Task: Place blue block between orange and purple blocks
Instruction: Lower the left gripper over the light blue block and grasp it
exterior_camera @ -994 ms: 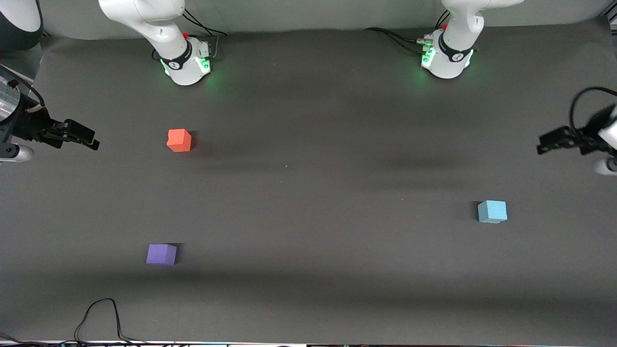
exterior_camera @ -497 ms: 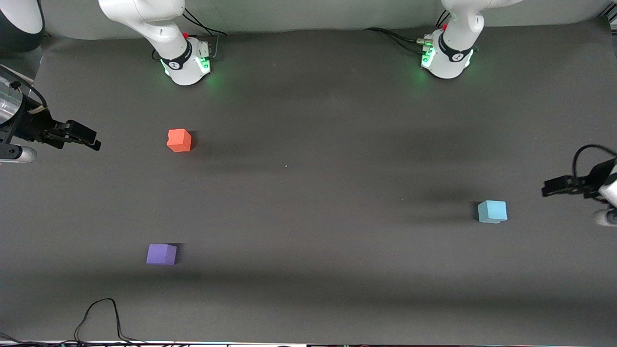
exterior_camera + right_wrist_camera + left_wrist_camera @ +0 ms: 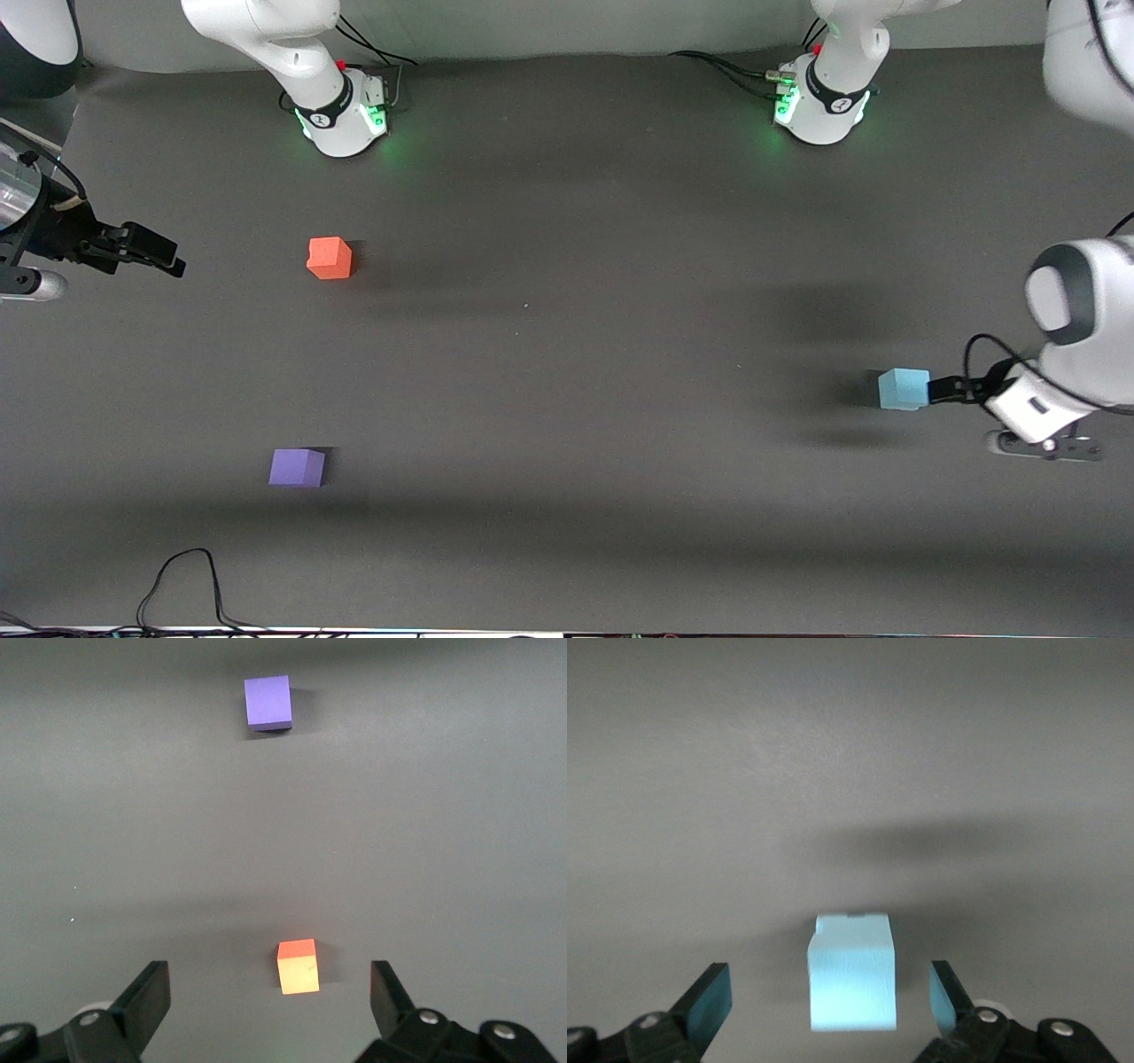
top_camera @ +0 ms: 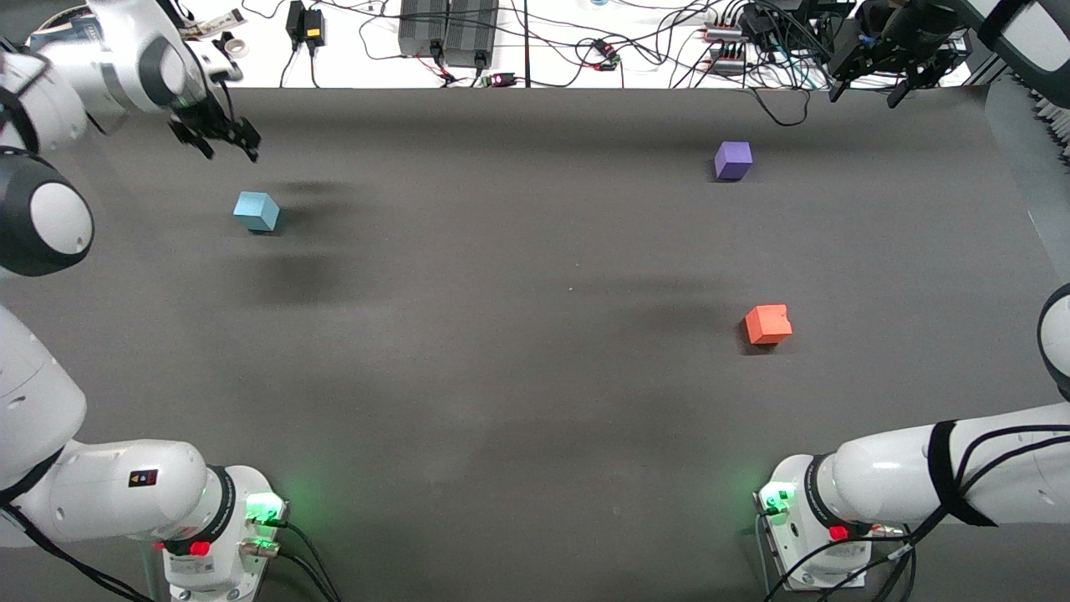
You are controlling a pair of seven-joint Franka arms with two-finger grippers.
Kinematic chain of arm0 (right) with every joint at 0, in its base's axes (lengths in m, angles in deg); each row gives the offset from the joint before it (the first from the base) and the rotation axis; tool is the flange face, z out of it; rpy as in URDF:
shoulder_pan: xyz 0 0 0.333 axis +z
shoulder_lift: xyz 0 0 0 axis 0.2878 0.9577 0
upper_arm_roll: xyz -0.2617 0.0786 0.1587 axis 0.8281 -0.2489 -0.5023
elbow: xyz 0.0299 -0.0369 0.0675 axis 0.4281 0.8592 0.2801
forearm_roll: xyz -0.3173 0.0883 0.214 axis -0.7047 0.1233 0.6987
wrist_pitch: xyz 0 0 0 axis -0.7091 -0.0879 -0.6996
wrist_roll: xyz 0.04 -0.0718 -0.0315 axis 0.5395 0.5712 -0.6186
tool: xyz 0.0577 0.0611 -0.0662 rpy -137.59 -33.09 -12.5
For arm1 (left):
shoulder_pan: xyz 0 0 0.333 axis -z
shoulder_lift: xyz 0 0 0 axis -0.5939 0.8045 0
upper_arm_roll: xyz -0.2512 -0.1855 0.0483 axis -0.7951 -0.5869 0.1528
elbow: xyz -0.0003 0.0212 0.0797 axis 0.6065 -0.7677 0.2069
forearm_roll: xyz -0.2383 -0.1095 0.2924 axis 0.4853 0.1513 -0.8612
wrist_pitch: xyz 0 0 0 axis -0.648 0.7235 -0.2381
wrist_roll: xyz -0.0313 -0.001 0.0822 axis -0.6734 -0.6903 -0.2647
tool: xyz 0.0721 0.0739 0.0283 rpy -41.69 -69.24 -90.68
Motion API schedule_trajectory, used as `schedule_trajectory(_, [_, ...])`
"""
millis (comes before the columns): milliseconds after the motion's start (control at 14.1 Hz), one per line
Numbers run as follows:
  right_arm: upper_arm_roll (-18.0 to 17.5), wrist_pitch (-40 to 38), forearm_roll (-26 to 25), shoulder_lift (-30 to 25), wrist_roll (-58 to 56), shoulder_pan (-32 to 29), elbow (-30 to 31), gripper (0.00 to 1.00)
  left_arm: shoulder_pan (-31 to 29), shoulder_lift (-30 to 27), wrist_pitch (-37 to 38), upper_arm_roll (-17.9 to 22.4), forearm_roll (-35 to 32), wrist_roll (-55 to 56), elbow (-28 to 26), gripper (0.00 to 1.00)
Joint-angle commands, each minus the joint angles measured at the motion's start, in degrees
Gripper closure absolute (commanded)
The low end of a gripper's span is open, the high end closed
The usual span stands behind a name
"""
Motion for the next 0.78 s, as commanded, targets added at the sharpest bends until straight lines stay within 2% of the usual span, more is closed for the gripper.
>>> schedule_trajectory(0, [0.23, -0.39, -1.10, -0.46, 0.77, 0.53, 0.65, 0.00, 0.57, 1.24, -10.42, 0.38, -1.24, -0.91, -6.93, 0.00])
schedule_trajectory(142, [0.32, -0.39, -1.10, -0.55, 0.77, 0.53, 0.83, 0.00, 0.39, 1.59, -15.97, 0.38, -1.33, -0.91, -10.80, 0.00])
schedule_trajectory(426, [0.32, -0.47, -1.10, -0.63, 0.77, 0.53, 0.83, 0.00, 0.22, 2.47, -16.00, 0.47, -1.33, -0.91, -11.79, 0.00])
schedule_trajectory(497, [0.32, -0.39, -1.10, -0.63, 0.77, 0.53, 0.83, 0.00, 0.22, 2.47, -15.73, 0.47, -1.33, -0.91, -11.79, 0.05])
schedule_trajectory(568, [0.32, -0.47, -1.10, -0.63, 0.77, 0.53, 0.83, 0.00, 0.22, 2.47, -15.56, 0.47, -1.24, -0.91, -11.61, 0.32])
schedule_trajectory(639, [0.32, -0.39, -1.10, -0.55, 0.85, 0.53, 0.92, 0.00, 0.22, 2.47, -15.47, 0.47, -1.24, -0.56, -11.52, 0.51])
schedule_trajectory(710, [0.32, -0.39, -1.10, -0.55, 0.85, 0.53, 0.92, 0.00, 0.30, 2.39, -15.38, 0.47, -1.24, -0.21, -11.44, 0.66])
